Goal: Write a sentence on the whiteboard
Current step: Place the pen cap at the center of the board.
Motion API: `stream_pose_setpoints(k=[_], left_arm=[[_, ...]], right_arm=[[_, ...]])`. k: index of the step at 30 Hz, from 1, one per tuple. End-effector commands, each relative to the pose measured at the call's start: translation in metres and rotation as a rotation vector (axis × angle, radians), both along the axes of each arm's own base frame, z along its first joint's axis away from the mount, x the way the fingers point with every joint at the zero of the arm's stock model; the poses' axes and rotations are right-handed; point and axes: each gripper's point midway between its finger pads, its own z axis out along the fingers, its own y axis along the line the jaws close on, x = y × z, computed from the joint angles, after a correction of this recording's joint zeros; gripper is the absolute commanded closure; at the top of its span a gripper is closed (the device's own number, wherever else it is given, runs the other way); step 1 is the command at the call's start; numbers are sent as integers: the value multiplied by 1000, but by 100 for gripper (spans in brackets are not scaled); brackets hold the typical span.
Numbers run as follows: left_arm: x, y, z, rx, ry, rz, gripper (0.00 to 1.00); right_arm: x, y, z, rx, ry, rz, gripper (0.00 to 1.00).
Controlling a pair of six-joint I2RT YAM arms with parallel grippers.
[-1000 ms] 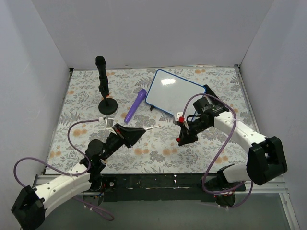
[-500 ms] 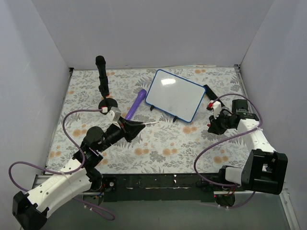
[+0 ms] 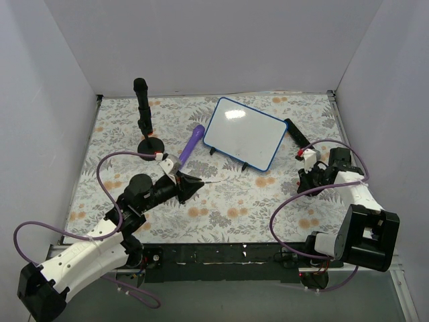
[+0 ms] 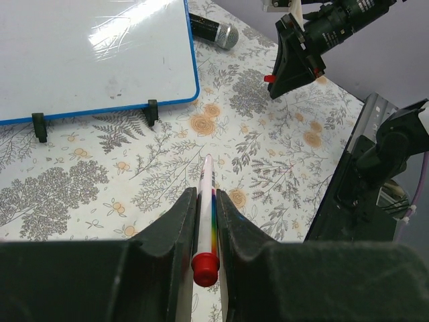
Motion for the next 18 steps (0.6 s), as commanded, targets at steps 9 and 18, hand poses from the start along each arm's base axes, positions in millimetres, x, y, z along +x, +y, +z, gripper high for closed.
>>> stream_pose_setpoints(k=[9, 18], left_arm=[[2, 4, 18, -21, -49, 16, 100], [3, 7, 21, -38, -54, 39, 100]], right_arm=[[-1, -2, 7, 43, -40, -25, 52], [1, 1, 28, 67, -124, -10, 47]])
